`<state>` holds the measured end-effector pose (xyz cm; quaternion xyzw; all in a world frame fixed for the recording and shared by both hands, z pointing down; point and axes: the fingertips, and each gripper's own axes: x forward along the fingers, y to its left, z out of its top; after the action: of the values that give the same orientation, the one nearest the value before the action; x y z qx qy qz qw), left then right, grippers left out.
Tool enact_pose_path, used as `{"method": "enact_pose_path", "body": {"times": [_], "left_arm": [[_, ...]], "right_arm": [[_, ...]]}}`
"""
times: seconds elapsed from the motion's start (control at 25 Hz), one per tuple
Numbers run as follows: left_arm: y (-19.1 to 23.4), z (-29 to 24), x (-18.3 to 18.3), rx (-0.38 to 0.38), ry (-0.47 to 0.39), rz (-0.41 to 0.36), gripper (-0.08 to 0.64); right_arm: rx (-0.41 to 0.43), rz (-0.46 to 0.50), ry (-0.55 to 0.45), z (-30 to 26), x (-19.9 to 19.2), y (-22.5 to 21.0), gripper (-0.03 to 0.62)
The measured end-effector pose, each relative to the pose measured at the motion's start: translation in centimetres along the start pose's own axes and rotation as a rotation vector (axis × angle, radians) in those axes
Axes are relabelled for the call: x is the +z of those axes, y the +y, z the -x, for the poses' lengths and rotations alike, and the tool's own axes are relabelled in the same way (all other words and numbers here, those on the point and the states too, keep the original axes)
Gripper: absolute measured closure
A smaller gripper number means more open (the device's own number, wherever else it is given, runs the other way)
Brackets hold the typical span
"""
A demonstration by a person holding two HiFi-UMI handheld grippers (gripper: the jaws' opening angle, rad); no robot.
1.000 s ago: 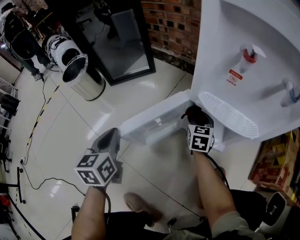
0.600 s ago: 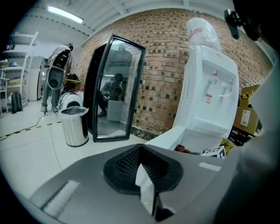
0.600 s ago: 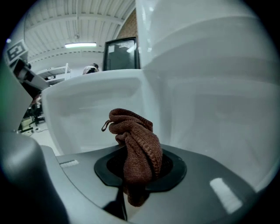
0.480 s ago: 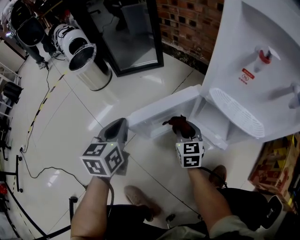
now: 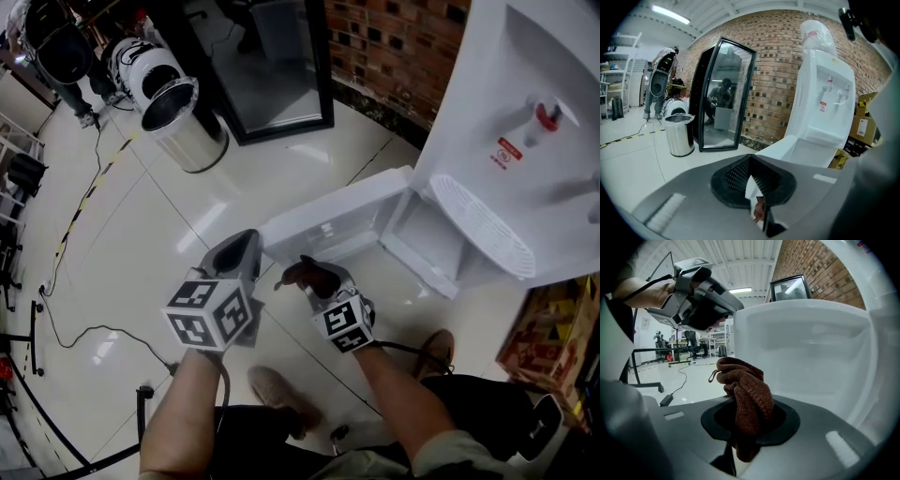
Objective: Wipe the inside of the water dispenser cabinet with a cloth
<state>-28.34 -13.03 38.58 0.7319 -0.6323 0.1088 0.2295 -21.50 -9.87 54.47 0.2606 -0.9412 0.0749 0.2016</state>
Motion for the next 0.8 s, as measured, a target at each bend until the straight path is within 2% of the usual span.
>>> {"method": "enact_pose_path", "body": {"times": [0.16, 0.28, 0.44, 0.8], "left_arm": [[-0.1, 0.1, 0.0, -0.008, -0.002, 0.005, 0.561], [-0.1, 0.1, 0.0, -0.013, -0.002, 0.007, 0.561], [-0.2, 0.1, 0.0, -0.021, -0.001, 0.009, 0.561], [0.2, 0.0, 0.2, -0.006, -0.010, 0.011, 0.561]], "right_arm": [[0.117, -0.015, 0.016, -1.7, -0.7, 3.0, 0.485], [0.157, 0.007, 0.045, -3.0, -1.3, 4.6, 0.485], [0.131, -0.011, 0.078, -4.3, -1.9, 4.1, 0.485], [0.044, -0.088, 0.105, -4.3, -2.5, -0.3, 0.485]]}}
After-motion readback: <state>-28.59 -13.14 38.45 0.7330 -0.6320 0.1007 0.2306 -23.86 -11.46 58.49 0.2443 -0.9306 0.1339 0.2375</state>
